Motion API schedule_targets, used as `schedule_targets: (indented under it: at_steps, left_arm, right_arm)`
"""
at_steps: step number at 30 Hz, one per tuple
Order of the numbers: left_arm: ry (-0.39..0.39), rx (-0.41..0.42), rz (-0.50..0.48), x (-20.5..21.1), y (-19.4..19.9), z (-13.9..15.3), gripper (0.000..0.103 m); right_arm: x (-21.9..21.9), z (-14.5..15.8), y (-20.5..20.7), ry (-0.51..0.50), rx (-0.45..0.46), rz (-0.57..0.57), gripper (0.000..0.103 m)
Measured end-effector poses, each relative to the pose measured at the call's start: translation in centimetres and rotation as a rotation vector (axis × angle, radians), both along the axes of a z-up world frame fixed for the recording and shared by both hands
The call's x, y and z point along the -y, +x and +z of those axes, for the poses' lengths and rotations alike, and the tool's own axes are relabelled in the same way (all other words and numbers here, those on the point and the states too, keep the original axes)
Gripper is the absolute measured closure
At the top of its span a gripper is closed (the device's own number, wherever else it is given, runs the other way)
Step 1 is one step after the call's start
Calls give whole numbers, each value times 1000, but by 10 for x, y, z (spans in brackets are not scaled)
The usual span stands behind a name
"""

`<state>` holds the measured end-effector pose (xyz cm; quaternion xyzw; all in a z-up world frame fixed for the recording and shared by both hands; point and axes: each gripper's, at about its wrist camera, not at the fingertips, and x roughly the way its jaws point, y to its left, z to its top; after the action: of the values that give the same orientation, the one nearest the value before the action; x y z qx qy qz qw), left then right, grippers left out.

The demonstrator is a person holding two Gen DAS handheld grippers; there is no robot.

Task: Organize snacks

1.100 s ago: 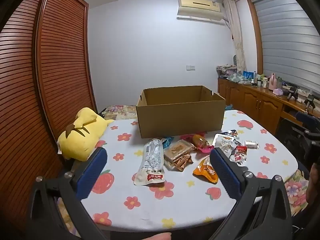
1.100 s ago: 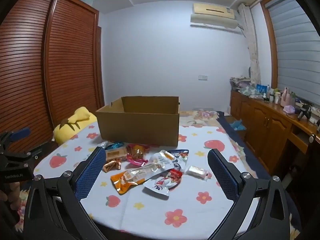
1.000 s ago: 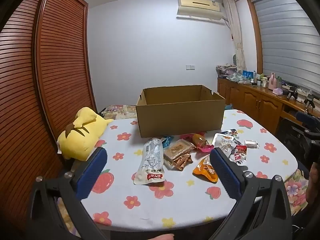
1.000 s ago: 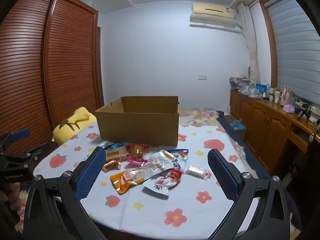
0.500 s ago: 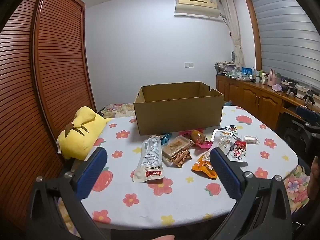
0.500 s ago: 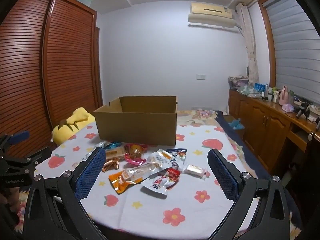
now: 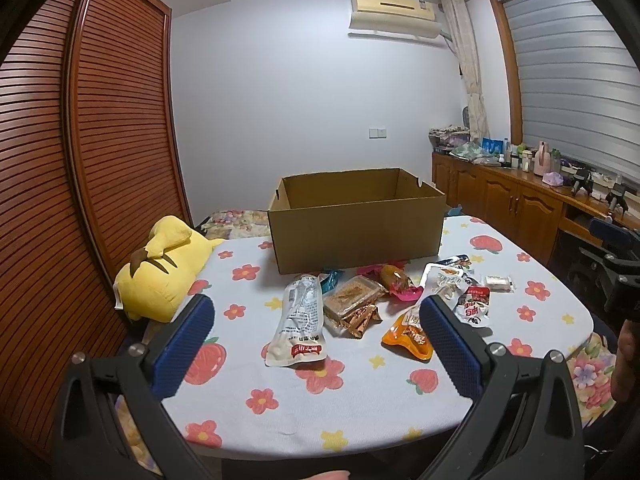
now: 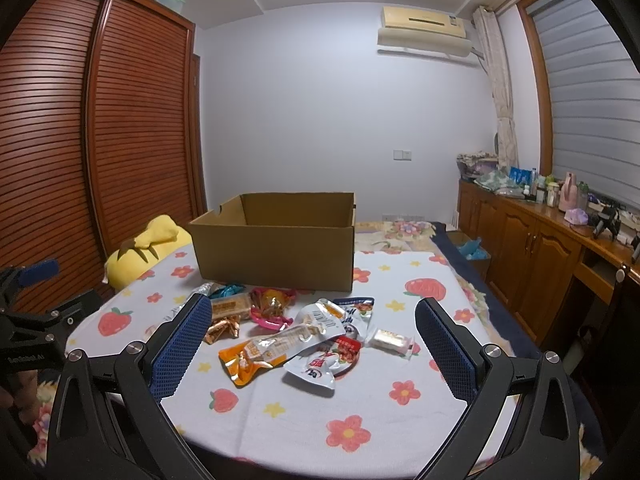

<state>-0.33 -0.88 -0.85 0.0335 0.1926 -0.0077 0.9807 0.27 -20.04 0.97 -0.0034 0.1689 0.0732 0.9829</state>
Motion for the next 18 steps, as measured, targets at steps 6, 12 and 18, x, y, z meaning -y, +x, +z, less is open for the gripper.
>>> schedule_targets:
  at_steps: [6, 12, 18]
  left_arm:
    - [-6, 9, -3, -5, -4, 11, 0]
    - [-7, 14, -6, -5, -5, 15, 0]
    - [-8, 15, -6, -5, -6, 14, 0]
  right_arm:
    - [0, 0, 0, 0, 2, 0, 0]
    - [0, 0, 0, 0, 2, 0, 0]
    - [0, 0, -1, -1, 2, 1, 0]
